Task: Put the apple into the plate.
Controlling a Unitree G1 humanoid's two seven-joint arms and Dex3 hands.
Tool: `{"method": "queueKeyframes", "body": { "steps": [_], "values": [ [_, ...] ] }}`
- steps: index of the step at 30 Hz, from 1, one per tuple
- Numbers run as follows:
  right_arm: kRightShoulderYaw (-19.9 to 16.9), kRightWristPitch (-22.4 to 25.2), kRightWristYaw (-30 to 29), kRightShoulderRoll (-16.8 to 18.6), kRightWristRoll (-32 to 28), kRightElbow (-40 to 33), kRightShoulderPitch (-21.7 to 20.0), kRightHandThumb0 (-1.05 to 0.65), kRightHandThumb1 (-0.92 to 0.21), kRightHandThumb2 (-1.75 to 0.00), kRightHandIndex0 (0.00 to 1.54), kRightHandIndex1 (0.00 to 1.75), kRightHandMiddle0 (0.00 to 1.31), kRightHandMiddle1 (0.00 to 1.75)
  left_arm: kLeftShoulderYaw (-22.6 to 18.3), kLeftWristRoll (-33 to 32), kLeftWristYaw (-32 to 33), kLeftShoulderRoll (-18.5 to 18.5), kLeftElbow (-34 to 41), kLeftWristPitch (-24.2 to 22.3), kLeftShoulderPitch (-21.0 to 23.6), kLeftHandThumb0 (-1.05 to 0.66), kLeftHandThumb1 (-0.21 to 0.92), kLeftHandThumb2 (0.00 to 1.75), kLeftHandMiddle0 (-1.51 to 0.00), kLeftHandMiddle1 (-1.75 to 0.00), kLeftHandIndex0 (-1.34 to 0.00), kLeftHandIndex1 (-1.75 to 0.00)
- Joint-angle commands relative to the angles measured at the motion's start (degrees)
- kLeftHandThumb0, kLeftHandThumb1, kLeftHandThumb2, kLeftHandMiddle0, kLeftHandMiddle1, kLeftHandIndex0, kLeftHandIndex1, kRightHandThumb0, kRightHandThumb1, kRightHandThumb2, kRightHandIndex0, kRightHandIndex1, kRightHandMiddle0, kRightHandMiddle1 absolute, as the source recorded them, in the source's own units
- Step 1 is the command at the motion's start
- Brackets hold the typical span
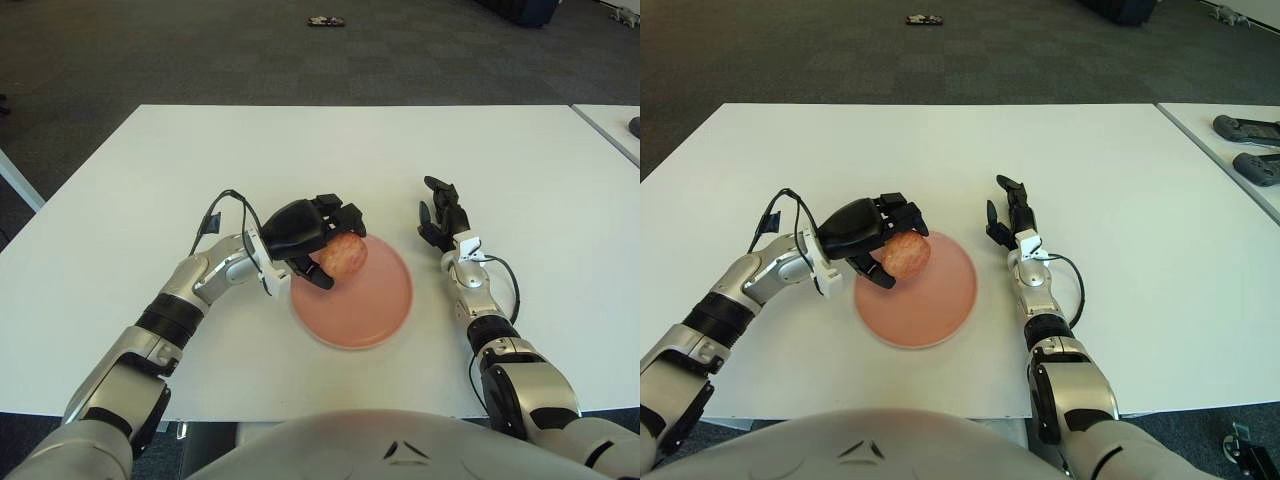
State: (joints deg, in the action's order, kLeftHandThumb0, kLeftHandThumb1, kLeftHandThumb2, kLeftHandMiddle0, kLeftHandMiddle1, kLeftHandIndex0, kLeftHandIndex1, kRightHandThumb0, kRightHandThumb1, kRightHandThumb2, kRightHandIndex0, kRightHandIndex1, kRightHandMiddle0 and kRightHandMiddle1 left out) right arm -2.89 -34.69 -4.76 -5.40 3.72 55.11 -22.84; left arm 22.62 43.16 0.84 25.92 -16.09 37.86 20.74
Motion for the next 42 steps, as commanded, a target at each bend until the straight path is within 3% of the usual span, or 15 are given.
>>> {"method": "queueKeyframes", "body": {
  "steps": [1,8,13,15,17,19,25,32,42],
  "values": [
    [0.4,3.1,0.5,0.8,0.1,1.4,2.7,-0.7,-0.92,-0.77,0.26,0.0,0.0,0.68,-0.9,-1.5,-0.5,0.6,0.4,-0.1,1.1,-0.7,0.92,0.73,-0.43,-1.33,-0.33,-1.54],
    [0.4,2.9,0.4,0.8,0.2,1.1,2.9,-0.71,-0.92,-0.78,0.26,0.0,0.0,0.69,-1.1,-1.6,-0.7,0.5,0.3,-0.5,0.9,-0.7,0.92,0.72,-0.44,-1.32,-0.33,-1.54],
    [0.4,3.0,0.3,0.9,0.2,0.7,3.2,-0.7,-0.92,-0.77,0.26,0.0,0.0,0.69,-0.8,-1.7,-2.8,1.1,0.8,-1.2,0.9,-0.75,0.92,0.74,-0.4,-1.22,-0.28,-1.52],
    [0.4,3.0,0.3,1.0,0.1,0.6,3.2,-0.7,-0.92,-0.76,0.26,0.0,0.0,0.69,-0.2,-1.6,-4.9,1.8,1.0,-1.3,1.3,-0.85,0.92,0.78,-0.32,-0.92,-0.15,-1.36],
    [0.3,3.1,0.3,1.1,0.1,0.5,3.2,-0.7,-0.92,-0.75,0.26,0.0,0.0,0.69,0.6,-1.2,-8.1,3.2,1.3,-1.0,2.2,-0.91,0.92,0.8,-0.28,-0.74,-0.09,-1.25],
    [0.3,3.1,0.2,1.1,0.1,0.6,3.2,-0.7,-0.92,-0.74,0.26,0.0,0.0,0.7,1.0,-1.1,-10.1,3.9,1.5,-0.7,2.7,-0.99,0.92,0.84,-0.22,-0.49,-0.04,-1.04],
    [0.4,3.0,-0.2,1.1,0.4,0.8,3.2,-0.71,-0.92,-0.73,0.27,0.01,0.0,0.71,1.6,-0.7,-13.1,5.6,2.1,0.7,3.7,-1.04,0.92,0.88,-0.14,-0.18,0.0,-0.69],
    [0.7,3.2,-1.1,1.1,0.9,0.7,3.3,-0.73,-0.92,-0.72,0.27,0.01,0.0,0.73,1.6,1.1,-12.6,6.4,2.7,1.2,4.0,-1.05,0.92,0.87,-0.06,-0.06,0.0,-0.41],
    [1.3,3.8,-2.5,1.0,1.7,0.0,3.5,-0.74,-0.92,-0.73,0.28,0.01,0.0,0.72,1.0,0.9,-13.5,7.4,4.5,0.6,3.6,-1.05,0.92,0.86,-0.02,-0.01,0.0,-0.19]
  ]
}}
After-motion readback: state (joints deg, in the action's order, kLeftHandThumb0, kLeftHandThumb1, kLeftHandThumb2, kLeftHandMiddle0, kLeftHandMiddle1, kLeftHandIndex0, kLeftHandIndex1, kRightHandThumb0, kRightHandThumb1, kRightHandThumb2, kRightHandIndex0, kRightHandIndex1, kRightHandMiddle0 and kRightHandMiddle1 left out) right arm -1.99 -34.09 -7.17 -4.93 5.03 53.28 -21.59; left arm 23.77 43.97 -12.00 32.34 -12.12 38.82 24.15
